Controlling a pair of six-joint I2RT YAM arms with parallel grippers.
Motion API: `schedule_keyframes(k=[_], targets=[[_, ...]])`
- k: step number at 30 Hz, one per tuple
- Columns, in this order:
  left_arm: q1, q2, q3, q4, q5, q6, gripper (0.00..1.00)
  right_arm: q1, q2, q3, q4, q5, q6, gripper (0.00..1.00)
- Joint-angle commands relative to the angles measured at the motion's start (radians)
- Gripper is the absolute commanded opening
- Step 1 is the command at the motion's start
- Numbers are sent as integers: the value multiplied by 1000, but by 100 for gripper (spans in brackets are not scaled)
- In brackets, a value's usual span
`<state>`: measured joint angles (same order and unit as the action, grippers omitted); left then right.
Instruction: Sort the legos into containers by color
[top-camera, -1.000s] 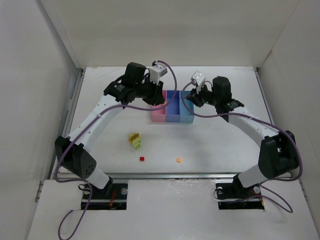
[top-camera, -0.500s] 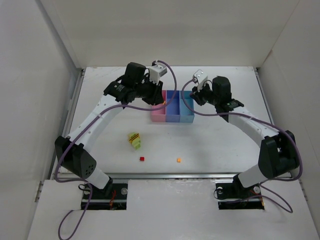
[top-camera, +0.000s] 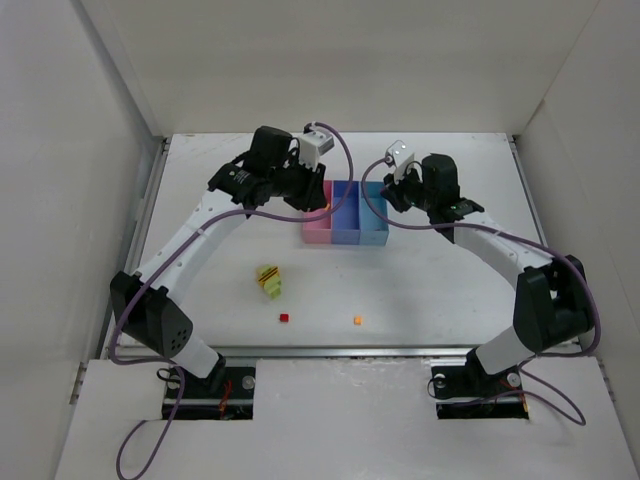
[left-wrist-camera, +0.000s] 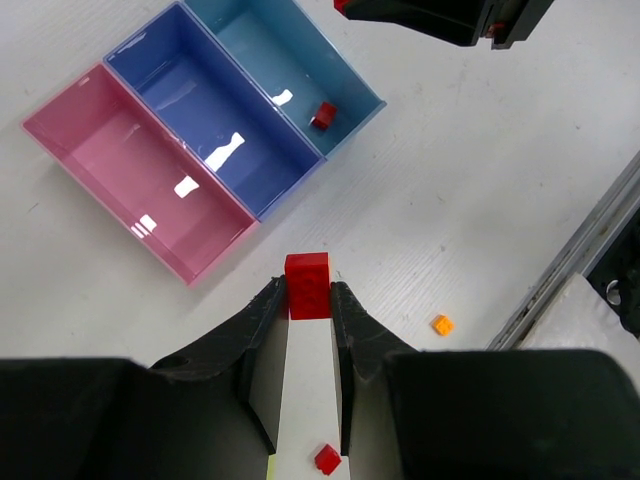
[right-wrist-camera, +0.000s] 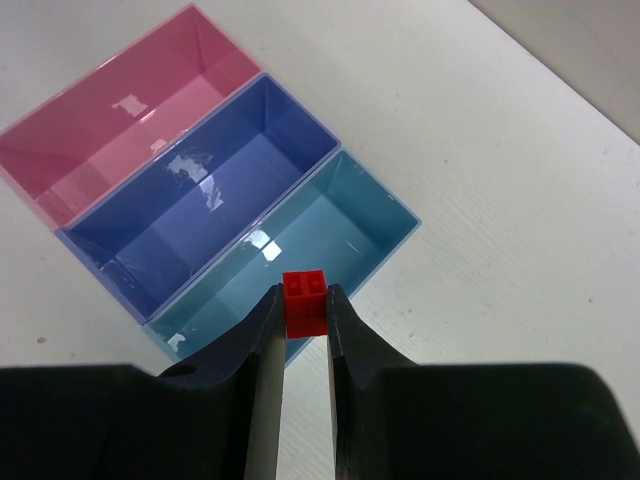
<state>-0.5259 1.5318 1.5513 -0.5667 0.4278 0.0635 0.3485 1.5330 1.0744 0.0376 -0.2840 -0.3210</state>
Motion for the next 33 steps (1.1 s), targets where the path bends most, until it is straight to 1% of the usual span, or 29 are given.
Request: schedule_keyframes(k=[1,14,21,24,26,29,33], targets=[[4,-45,-8,16,-3,12,0,9,-5,27,41,8,11,0],[4,-45,-8,16,-3,12,0,9,4,27,41,40,29,0],[4,-45,-8,16,-3,12,0,9,84,88,31,106,77,0],[4,-54,-8,16,-3,12,0,9,107,108,31,106,86,0],[4,-55,-17,25,-3,21,0,9,116,117,31,54,86,3],[4,-55,-17,25,-3,21,0,9,125,128,31,42,96,10],[4,-55,-17,25,-3,21,0,9,134,128,31,17,105,28]])
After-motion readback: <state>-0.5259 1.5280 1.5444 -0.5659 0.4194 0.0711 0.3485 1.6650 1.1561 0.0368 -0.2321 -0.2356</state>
